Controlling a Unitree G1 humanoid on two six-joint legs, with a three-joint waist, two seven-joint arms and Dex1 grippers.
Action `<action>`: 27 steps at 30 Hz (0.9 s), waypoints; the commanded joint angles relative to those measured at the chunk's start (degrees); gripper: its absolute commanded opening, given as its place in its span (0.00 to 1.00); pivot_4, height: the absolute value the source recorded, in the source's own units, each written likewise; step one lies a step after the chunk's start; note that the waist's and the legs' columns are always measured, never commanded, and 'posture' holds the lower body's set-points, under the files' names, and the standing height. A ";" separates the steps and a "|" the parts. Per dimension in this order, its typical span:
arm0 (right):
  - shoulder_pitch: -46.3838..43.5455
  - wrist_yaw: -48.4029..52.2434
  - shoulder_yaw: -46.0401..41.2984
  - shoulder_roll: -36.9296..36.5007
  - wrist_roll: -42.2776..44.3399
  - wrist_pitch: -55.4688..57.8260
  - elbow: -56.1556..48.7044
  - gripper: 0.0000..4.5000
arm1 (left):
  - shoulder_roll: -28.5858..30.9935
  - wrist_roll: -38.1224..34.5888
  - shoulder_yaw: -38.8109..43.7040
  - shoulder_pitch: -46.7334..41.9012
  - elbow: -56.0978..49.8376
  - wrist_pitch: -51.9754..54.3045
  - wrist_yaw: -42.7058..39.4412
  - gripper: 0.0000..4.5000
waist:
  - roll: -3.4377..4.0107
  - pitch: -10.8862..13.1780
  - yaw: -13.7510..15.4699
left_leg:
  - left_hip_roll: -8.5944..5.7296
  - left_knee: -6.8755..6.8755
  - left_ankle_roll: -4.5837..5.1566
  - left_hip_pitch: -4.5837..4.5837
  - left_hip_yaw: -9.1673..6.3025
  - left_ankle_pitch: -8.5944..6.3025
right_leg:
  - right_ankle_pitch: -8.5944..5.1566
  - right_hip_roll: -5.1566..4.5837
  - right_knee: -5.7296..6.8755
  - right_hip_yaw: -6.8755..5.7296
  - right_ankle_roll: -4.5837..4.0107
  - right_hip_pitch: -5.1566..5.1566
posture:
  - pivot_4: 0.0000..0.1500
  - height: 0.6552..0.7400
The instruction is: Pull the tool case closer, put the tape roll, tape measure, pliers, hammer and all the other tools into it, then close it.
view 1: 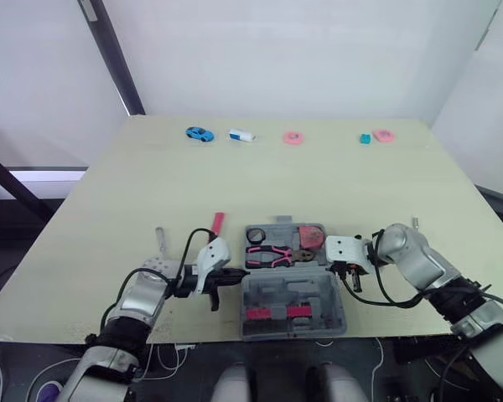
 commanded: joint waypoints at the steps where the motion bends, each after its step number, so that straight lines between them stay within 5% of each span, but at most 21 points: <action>1: -1.12 -1.55 -1.25 1.50 -0.01 -1.13 0.14 0.00 | -1.69 0.67 -0.80 -2.28 0.51 -1.59 1.17 0.01 | 0.00 0.00 0.00 | 0.00 0.01 0.00 0.00 0.01 0.00 | 0.01 0.00 0.00 0.01 0.01 0.01 | 1.00 1.00; 27: -2.00 -2.95 -3.26 3.56 -1.60 -1.61 4.06 0.00 | -3.64 3.48 -0.91 -7.02 6.14 -3.40 1.08 0.01 | 0.01 -0.01 0.04 | -0.01 0.05 0.00 0.00 0.01 0.00 | 0.17 0.00 0.00 0.04 0.23 0.02 | 1.00 1.00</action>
